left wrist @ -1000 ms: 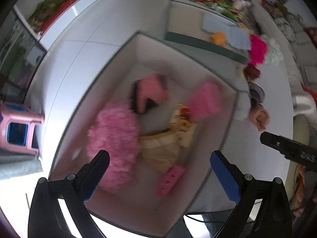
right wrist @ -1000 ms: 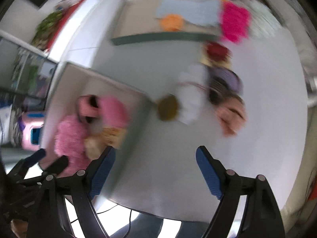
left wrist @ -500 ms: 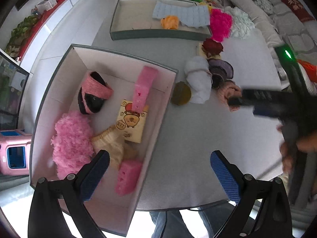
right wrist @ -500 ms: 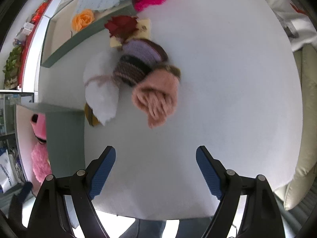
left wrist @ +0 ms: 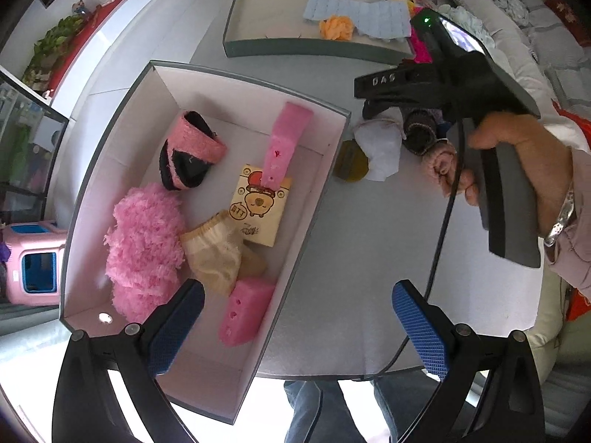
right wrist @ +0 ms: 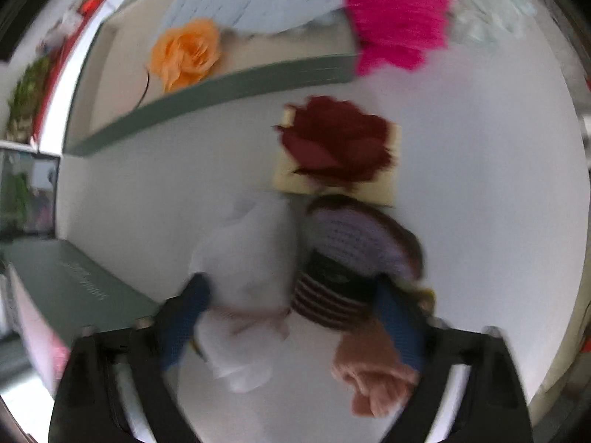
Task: Organize soft objects
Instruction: 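Grasp the white cloth bundle with the left tool while the right tool grasps the pink knit hat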
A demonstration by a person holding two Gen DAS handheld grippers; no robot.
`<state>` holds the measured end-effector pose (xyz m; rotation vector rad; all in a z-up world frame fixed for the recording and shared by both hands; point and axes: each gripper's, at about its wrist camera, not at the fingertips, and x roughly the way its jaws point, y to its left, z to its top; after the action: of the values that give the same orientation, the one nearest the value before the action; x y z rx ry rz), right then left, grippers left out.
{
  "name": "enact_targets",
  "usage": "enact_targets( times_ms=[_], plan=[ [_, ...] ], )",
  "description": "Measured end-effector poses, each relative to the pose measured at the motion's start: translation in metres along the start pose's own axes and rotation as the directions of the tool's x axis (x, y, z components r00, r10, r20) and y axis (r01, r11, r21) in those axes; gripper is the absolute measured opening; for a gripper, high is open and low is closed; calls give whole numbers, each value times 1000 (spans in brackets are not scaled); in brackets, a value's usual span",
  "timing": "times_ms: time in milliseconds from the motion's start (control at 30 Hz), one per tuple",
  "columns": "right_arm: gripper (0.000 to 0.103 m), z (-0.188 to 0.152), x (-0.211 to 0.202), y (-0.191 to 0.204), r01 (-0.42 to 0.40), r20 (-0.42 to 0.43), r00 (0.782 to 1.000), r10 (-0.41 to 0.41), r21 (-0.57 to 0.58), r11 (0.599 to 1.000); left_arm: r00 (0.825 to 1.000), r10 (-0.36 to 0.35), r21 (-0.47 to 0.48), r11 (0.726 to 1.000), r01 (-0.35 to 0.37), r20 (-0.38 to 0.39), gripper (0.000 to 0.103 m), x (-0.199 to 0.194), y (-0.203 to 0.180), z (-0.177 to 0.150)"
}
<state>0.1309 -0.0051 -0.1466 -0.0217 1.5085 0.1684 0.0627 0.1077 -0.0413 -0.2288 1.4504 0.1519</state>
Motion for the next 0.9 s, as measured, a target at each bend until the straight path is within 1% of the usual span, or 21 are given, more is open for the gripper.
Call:
enact_targets(
  times_ms=[67,133,167,200,233,267,300,333,467,533,600,633,667,700,733,767,800,833,867,900],
  plan=[
    [101,-1,7,2,17,-12,1000,-17,-10,1000,1000,-3,3,1000,3,-3,102,1,-3,1],
    [91,-3,7,0,0,-13,1000,0,-17,1000,1000,-15,12,1000,15,-8,102,2,-10,2],
    [81,-7,4,-3,-5,-11,1000,4,-27,1000,1000,-18,22,1000,18,-9,102,2,-14,3],
    [72,-12,1,-10,-35,-16,999,34,-38,999,1000,-21,33,999,22,-9,102,3,-19,4],
    [67,-16,-1,-14,-62,-28,998,61,-40,997,1000,-24,45,999,24,-10,102,3,-23,4],
    [56,-20,-3,-18,-81,-42,996,79,-44,996,1000,-26,57,998,27,-13,102,4,-28,4],
    [42,-27,-5,-24,-116,-61,992,113,-45,992,999,-29,70,997,30,-17,102,5,-32,4],
    [40,-32,-6,-27,-138,-72,988,135,-41,990,999,-31,81,996,33,-19,102,6,-36,3],
    [40,-61,-8,-40,-156,-104,983,149,-57,986,999,-38,120,992,42,-32,102,11,-49,-1],
    [40,-87,-9,-50,-152,-125,982,143,-65,986,998,-41,122,991,46,-46,102,16,-52,-3],
    [40,-108,-10,-66,-159,-147,978,151,-47,986,997,-46,118,992,53,-64,102,21,-54,-6],
    [40,-116,-10,-74,-148,-159,977,141,-35,988,996,-47,118,991,55,-70,102,23,-55,-7],
    [42,-123,-10,-82,-139,-168,977,134,-22,990,996,-46,119,991,55,-74,102,25,-58,-8],
    [46,-132,-13,-95,-154,-156,976,151,-1,988,996,-45,121,991,55,-78,102,28,-61,-8],
    [53,-136,-17,-104,-170,-134,976,170,12,985,996,-46,121,991,56,-82,102,30,-64,-9],
    [75,-140,-23,-113,-177,-107,978,180,30,984,995,-49,121,991,60,-87,102,32,-68,-9],
    [88,-143,-32,-124,-184,-68,980,188,57,981,994,-54,120,991,65,-91,102,34,-71,-9],
    [88,-144,-40,-134,-196,-27,980,199,91,976,994,-61,120,990,73,-94,102,35,-75,-9],
    [88,-146,-51,-147,-225,25,974,224,137,965,993,-66,120,990,77,-97,102,37,-80,-8],
    [88,-149,-59,-157,-247,57,969,241,172,954,993,-68,125,989,80,-98,102,40,-87,-7]
  ],
)
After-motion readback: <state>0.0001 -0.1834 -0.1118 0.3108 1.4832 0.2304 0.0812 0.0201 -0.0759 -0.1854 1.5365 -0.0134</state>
